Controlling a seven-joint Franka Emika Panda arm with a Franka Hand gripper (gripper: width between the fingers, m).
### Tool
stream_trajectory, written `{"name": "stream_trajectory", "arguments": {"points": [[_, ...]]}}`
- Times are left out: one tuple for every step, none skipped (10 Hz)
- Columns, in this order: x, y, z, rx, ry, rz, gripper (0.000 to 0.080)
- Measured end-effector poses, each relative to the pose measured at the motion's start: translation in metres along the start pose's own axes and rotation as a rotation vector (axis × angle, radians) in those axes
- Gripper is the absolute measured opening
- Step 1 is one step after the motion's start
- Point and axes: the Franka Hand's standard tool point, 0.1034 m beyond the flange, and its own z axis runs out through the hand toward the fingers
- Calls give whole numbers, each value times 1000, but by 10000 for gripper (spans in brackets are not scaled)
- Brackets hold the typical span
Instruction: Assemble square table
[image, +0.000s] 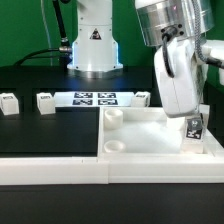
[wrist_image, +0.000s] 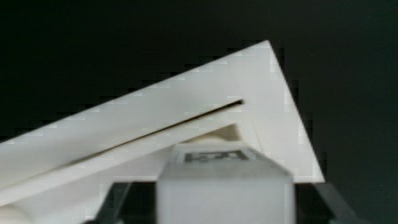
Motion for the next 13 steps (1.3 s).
{"name": "stream_trajectory", "arguments": {"points": [[0, 0, 0, 0, 0, -5, 520], [0, 0, 0, 0, 0, -6, 520], [-1, 0, -1, -3, -1, -23, 608], [-4, 2, -10, -11, -6, -73, 643], [-10, 5, -17, -9, -10, -83, 643], [-14, 12, -22, -13, -12, -94, 648], [-13, 11, -20, -13, -11, -92, 648], [-12, 12, -19, -15, -9, -92, 649], [-12, 12, -19, -15, -9, -92, 649], [-12, 12, -18, -16, -9, -92, 649], [-12, 12, -18, -16, -9, -92, 649], [-12, 12, -18, -16, -9, -92, 649], [-12, 12, -21, -13, -11, -111, 649]]}}
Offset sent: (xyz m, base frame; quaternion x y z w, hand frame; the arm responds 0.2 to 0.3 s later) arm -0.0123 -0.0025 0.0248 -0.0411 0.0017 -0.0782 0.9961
